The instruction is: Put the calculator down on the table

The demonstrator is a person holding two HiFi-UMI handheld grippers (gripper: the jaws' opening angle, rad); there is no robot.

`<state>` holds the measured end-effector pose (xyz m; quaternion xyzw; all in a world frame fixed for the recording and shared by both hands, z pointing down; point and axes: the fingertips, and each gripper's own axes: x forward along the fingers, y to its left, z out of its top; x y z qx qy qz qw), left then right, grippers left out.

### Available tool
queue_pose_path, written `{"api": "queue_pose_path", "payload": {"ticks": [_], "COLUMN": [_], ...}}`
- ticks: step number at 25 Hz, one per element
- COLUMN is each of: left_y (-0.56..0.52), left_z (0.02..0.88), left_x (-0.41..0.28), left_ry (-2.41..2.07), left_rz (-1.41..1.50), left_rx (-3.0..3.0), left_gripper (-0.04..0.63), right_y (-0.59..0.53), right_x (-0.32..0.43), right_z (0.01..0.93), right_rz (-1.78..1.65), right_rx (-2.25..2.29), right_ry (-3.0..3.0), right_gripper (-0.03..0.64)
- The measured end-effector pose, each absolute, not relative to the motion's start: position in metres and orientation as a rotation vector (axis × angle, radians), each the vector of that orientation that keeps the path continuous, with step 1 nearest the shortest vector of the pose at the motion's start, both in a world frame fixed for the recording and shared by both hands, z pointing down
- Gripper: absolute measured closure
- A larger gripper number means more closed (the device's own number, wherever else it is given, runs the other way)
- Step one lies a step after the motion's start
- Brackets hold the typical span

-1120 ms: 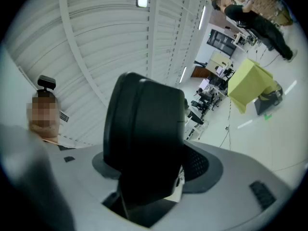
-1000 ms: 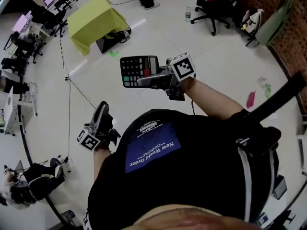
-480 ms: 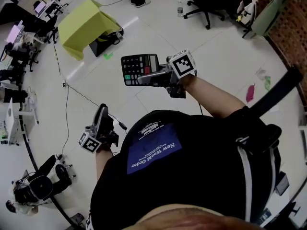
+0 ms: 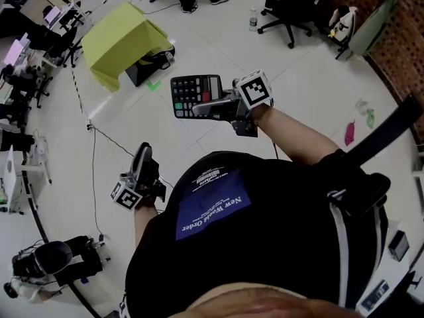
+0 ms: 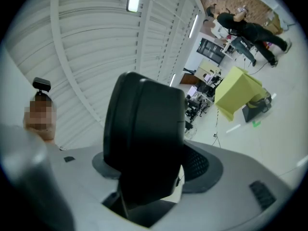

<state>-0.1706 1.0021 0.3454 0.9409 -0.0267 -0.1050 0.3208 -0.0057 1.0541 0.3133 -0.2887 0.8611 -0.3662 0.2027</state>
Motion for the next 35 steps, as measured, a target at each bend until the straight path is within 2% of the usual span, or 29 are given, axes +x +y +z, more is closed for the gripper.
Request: {"api": "queue_pose_path", "payload": {"ticks": [8, 13, 19, 24, 30, 35], "left_y": [0.874, 0.823, 0.737, 0.726, 0.654, 0.622], "left_z": [0.345, 0.346, 0.346, 0.347, 0.323, 0.320], "left_x": [-0.249, -0.263, -0.194, -0.177, -0.109, -0.082], "left_ry": [-0.081, -0.087, -0.155, -0.187, -0.345, -0.398], "left_rz": [-0.262, -0.279, -0.285, -0.295, -0.412, -0.420], "left_rx": [2.496, 2.477, 2.465, 2.509, 2.465, 2.426], "left_gripper": [0.489, 0.489, 0.489, 0.488, 0.489, 0.488], "right_y": [0.936, 0.878, 0.783, 0.774, 0.680, 0.629], "right_x": [-0.074, -0.094, -0.020, -0.002, 0.065, 0.086], "right_z": [0.302, 0.303, 0.296, 0.300, 0.288, 0.285], "right_rz": [-0.988, -1.042, -1.091, -1.045, -1.085, -1.113], "right_rx": [-0.814, -0.794, -0.727, -0.705, -0.555, -0.453], "right_ry": [2.398, 2.404, 2.408, 2.464, 2.621, 2.625], "right_gripper": [0.319, 0.319, 0.319, 0.319, 0.319, 0.319]}}
